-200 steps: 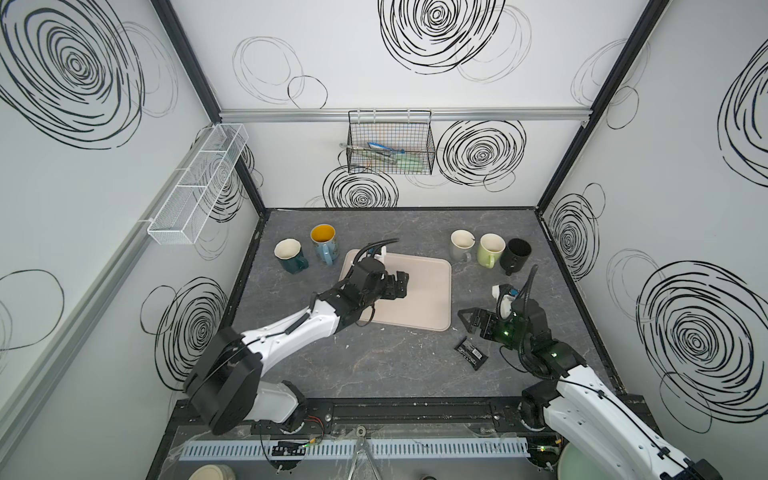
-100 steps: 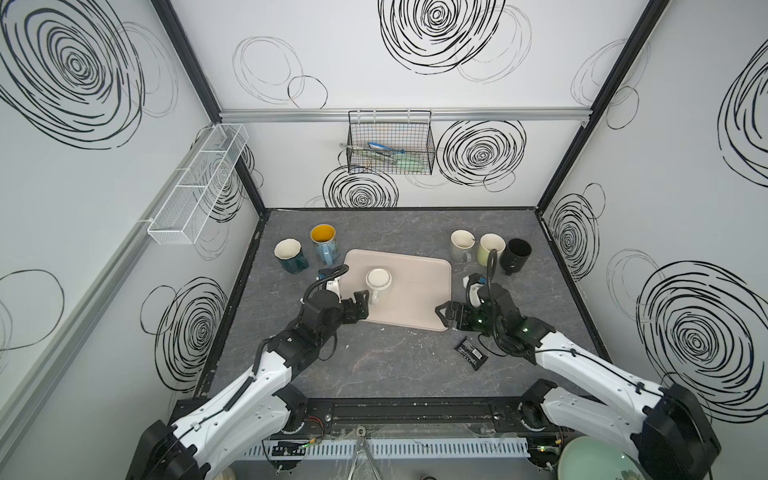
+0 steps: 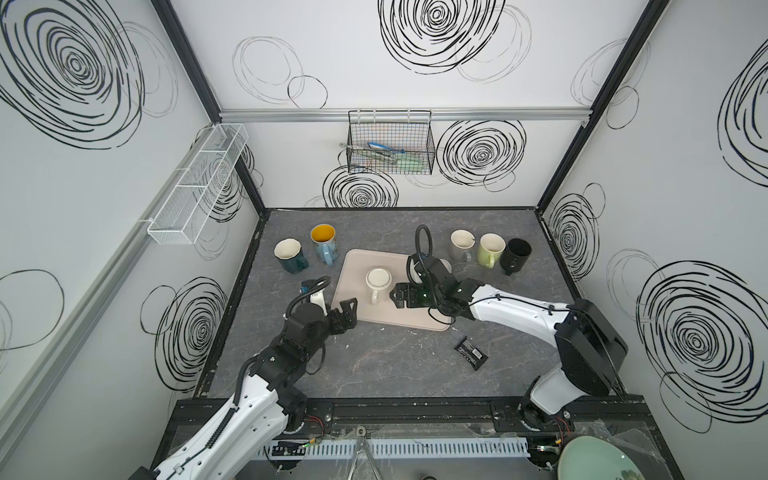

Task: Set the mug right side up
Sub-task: 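Move the right gripper toward the white mug's handle while the left gripper withdraws, then lower the right gripper onto the white mug's handle and close it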

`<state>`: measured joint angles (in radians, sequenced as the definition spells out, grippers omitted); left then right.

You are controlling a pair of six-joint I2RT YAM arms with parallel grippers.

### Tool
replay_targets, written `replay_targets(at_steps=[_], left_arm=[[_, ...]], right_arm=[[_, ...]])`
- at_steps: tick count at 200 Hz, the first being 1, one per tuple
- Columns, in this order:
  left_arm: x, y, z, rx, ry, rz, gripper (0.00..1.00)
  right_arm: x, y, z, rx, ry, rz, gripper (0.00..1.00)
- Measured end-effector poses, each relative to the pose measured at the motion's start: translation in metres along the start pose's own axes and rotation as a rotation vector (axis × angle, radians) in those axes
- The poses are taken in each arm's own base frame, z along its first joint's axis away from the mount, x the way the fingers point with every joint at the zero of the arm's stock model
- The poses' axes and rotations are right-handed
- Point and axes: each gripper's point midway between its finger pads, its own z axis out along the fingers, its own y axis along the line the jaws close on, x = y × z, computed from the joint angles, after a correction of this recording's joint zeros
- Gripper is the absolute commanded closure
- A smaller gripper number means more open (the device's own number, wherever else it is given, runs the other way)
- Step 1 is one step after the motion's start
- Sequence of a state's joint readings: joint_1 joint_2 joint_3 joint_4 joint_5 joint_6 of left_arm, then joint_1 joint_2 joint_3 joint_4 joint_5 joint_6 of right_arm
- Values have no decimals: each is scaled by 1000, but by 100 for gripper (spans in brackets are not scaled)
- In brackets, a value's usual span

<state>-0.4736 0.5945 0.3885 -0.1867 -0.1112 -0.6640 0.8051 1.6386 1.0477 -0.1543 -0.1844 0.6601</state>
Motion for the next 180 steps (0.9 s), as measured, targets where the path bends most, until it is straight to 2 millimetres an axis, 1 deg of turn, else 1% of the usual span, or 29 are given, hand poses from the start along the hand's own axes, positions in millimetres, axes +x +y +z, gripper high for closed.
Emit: replay_targets(at_steps=[25,55,124,149,180], left_arm=[[2,0,-1,10,3,-8,4],[5,0,-1,18,9,-12,4],[5,-3,-4,42,9,-19,4],[5,-5,-5,51,9,-21,4],[7,-5,-5,59,14,-22,4]], right_arm=[[10,2,18,16,55,-17,20],[12,7,31,27,88,-30,22],[-3,29,60,45,88,-75,20],[-10,31,68,75,77,-84,20],[-15,23,77,139,69,-101,21]])
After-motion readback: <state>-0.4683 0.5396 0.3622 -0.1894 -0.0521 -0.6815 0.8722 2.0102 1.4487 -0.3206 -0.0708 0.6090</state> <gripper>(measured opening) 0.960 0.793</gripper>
